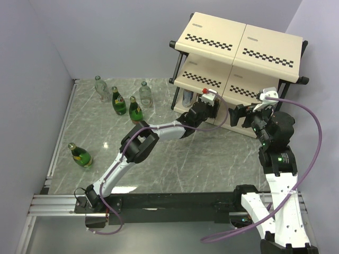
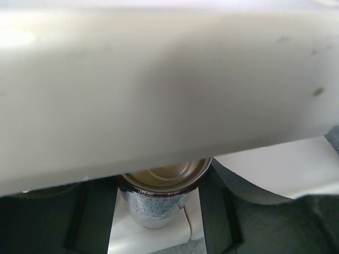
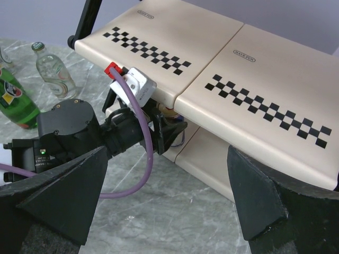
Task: Place and organize the beverage onto the shelf
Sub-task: Place the drink on the shelf.
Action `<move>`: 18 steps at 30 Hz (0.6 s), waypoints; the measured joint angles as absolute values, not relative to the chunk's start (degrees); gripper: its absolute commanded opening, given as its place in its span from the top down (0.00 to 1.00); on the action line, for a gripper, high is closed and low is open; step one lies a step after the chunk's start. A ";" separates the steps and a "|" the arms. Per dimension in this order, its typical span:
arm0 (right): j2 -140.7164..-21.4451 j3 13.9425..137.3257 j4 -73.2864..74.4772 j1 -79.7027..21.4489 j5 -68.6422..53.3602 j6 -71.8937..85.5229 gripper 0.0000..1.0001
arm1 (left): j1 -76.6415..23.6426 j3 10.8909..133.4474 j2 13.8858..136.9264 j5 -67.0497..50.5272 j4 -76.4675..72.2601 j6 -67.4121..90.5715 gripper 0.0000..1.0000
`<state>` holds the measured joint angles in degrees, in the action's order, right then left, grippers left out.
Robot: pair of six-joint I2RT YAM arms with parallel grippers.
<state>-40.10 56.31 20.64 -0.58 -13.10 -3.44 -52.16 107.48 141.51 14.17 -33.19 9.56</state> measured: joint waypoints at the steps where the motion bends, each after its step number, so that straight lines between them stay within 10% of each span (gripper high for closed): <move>1: -40.12 56.31 20.64 -0.58 -13.10 -3.44 0.01 | -52.14 107.48 141.51 14.35 -33.17 9.45 1.00; 7: -40.18 56.31 20.64 -0.58 -13.13 -3.42 0.01 | -52.10 107.48 141.56 14.48 -33.17 8.84 0.96; 18: -40.23 56.31 20.62 -0.58 -13.10 -3.42 0.01 | -52.07 107.48 141.60 14.48 -33.17 8.86 0.51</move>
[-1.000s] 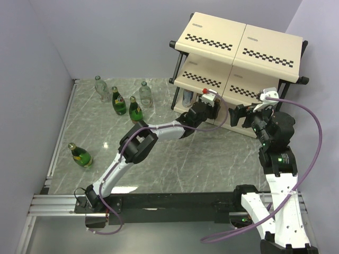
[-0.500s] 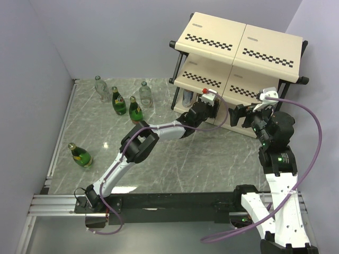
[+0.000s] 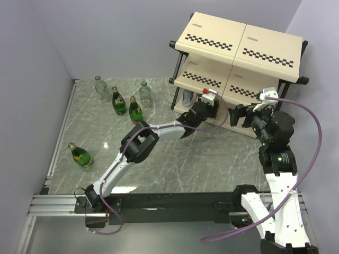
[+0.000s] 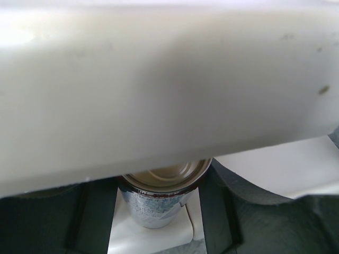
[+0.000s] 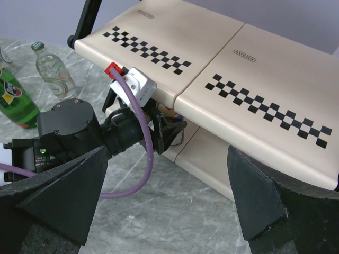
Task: Place and organize the beverage onto the shelf
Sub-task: Place the drink on the shelf.
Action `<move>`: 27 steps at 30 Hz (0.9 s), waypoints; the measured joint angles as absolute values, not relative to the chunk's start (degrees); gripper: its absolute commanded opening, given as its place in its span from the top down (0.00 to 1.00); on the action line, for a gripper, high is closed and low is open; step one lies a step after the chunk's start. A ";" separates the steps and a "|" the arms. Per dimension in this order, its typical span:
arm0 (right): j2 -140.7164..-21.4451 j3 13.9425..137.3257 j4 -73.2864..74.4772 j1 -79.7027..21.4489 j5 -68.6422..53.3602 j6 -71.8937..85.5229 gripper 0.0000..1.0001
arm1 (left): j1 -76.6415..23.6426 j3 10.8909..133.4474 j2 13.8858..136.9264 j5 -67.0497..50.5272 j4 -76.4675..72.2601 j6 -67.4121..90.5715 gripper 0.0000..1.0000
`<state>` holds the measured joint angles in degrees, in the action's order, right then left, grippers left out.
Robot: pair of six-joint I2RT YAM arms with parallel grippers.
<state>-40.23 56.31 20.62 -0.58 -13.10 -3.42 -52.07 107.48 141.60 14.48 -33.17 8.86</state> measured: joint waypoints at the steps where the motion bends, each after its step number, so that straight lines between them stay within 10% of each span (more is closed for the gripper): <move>1: -40.23 56.31 20.64 -0.58 -13.13 -3.44 0.01 | -52.07 107.48 141.60 14.50 -33.15 8.86 0.49; 27: -40.23 56.31 20.64 -0.58 -13.10 -3.44 0.01 | -52.16 106.94 141.60 14.81 -35.22 10.24 0.23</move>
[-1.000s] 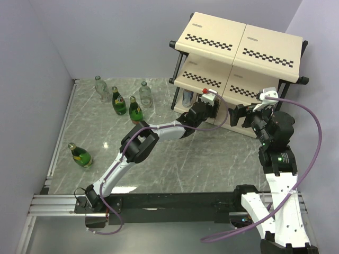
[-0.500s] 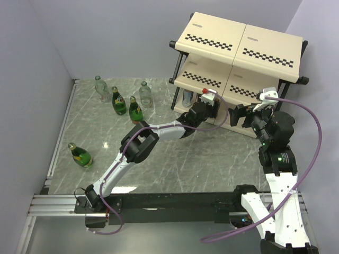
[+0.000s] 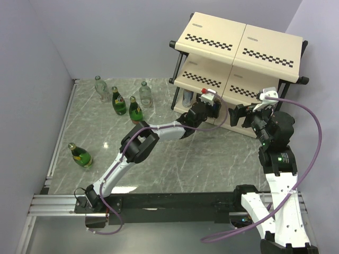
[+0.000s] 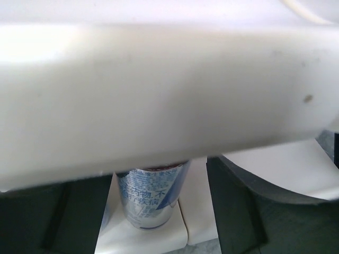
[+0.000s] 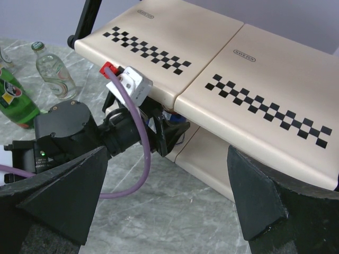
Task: Place and organize the beverage onto the shelf
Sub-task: Place the drink on the shelf.
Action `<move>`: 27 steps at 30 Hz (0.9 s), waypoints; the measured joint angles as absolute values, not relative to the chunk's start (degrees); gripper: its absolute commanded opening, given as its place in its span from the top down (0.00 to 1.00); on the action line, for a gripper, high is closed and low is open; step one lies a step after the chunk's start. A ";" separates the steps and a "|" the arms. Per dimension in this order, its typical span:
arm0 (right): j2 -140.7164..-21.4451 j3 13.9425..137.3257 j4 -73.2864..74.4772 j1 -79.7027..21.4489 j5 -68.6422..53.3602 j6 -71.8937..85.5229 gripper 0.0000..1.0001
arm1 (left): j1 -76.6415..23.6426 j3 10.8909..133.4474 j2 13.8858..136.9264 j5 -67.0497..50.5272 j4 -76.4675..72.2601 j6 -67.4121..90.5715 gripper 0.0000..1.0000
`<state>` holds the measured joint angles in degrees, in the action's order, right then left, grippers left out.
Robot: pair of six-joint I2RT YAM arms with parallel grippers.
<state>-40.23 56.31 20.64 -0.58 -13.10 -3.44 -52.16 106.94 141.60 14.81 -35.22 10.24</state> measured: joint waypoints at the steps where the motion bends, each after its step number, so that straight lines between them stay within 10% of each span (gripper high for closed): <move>1: -40.23 56.31 20.62 -0.58 -13.13 -3.44 0.01 | -52.18 106.67 141.58 14.81 -35.66 10.15 0.23; 27: -40.38 55.72 23.24 1.93 -30.37 -12.03 0.02 | -56.36 53.52 98.50 17.54 -41.93 8.64 0.09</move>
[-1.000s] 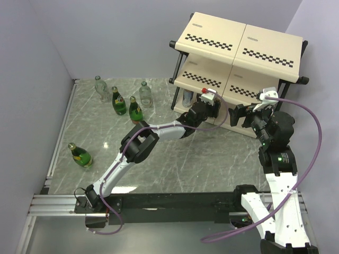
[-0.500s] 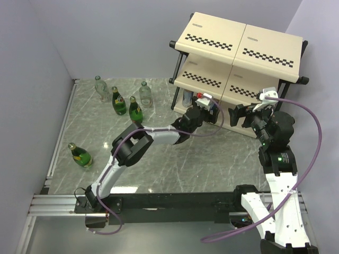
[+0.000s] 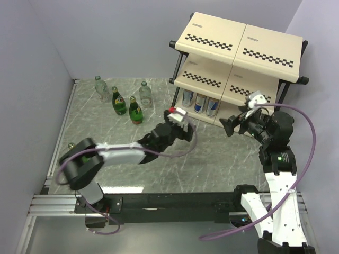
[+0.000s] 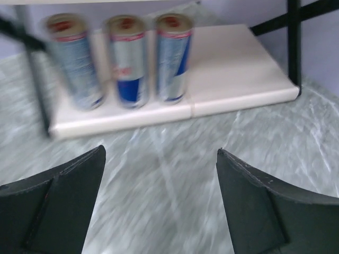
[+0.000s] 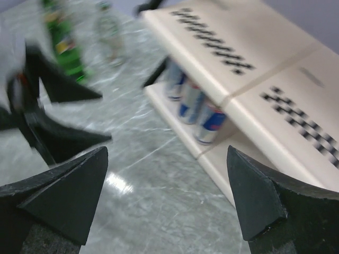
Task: Place and organize the beverage onto the shelf
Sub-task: Place the drink on the shelf, then move the drink to the center of the board.
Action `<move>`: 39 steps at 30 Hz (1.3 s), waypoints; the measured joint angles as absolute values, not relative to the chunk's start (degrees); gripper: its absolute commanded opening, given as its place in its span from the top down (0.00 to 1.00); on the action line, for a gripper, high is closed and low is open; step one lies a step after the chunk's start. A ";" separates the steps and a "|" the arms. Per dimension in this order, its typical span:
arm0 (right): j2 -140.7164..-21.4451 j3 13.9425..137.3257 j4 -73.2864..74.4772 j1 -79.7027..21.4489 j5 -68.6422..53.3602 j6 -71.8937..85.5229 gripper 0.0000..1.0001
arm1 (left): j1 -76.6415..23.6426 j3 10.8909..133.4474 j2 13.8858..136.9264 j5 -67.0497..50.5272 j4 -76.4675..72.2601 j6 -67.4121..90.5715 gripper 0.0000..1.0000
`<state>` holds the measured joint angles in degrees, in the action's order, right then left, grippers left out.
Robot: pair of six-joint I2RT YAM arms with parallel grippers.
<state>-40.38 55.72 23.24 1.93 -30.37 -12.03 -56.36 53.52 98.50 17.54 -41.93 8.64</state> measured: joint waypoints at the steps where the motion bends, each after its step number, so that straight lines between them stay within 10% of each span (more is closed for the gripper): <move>1: -40.60 55.70 23.77 1.93 -32.45 -13.17 0.02 | -56.34 51.20 94.96 18.15 -40.27 8.78 0.06; 18: -60.80 57.89 32.16 -21.47 -42.13 -28.45 0.13 | -54.78 46.72 45.56 25.10 3.75 8.40 0.00; 39: -112.75 108.14 23.59 -40.49 -10.92 -7.35 0.20 | -52.18 39.44 30.11 38.63 9.67 2.52 0.01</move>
